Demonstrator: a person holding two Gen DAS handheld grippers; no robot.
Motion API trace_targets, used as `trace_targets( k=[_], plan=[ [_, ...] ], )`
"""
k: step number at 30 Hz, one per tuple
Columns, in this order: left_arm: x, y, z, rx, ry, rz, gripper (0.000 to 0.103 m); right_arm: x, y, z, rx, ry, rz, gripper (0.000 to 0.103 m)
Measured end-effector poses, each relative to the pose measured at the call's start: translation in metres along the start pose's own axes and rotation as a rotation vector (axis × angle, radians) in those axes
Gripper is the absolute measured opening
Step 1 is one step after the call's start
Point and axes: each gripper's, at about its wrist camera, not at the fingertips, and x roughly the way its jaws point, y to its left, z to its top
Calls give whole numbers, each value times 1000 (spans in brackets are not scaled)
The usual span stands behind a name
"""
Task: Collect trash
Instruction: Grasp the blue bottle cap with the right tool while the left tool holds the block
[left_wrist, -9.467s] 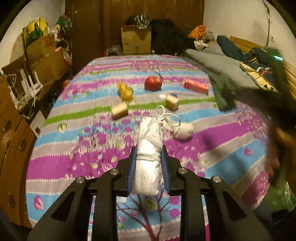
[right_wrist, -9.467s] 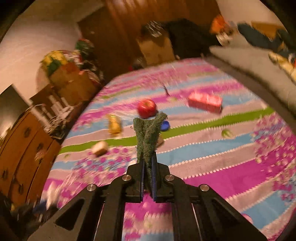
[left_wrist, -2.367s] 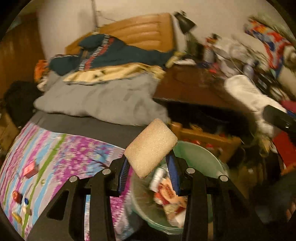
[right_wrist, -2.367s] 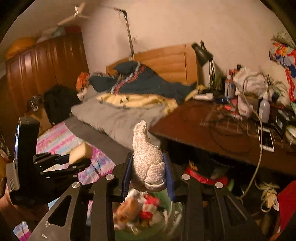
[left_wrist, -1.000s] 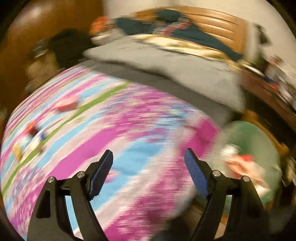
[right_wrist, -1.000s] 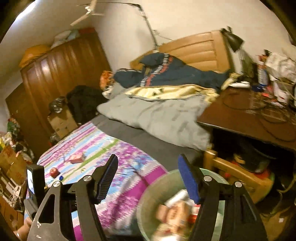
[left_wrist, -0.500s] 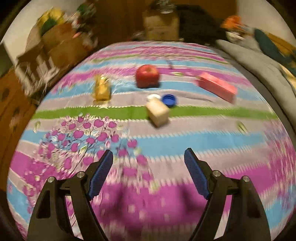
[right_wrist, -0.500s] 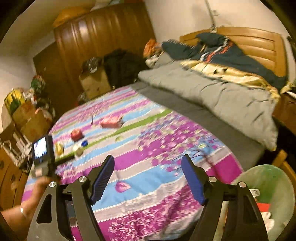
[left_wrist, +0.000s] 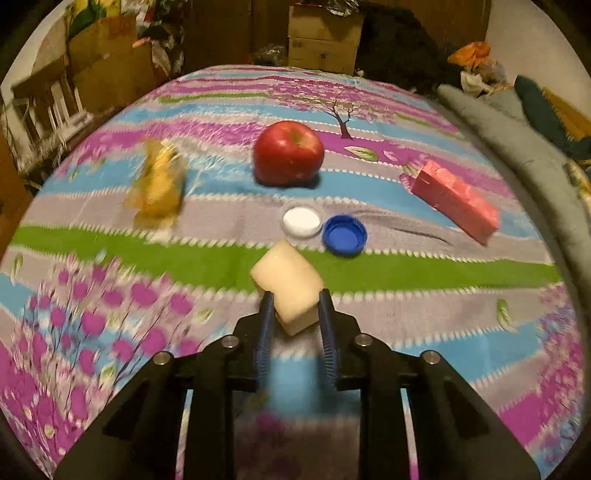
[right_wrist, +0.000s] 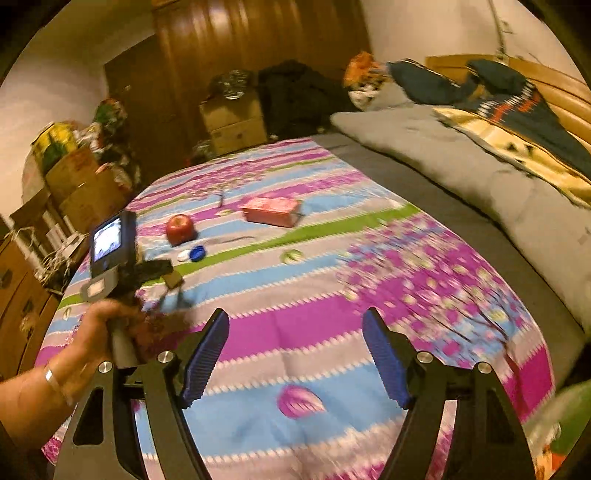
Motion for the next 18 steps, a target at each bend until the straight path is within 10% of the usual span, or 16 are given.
trace_targets(
  k=[13, 18],
  plan=[
    [-110, 139, -39, -101, -79, 70, 21, 189, 151, 59, -341, 153, 250, 71],
    [-128, 154, -42, -81, -105, 87, 21, 270, 203, 70, -407, 235, 204, 67]
  ],
)
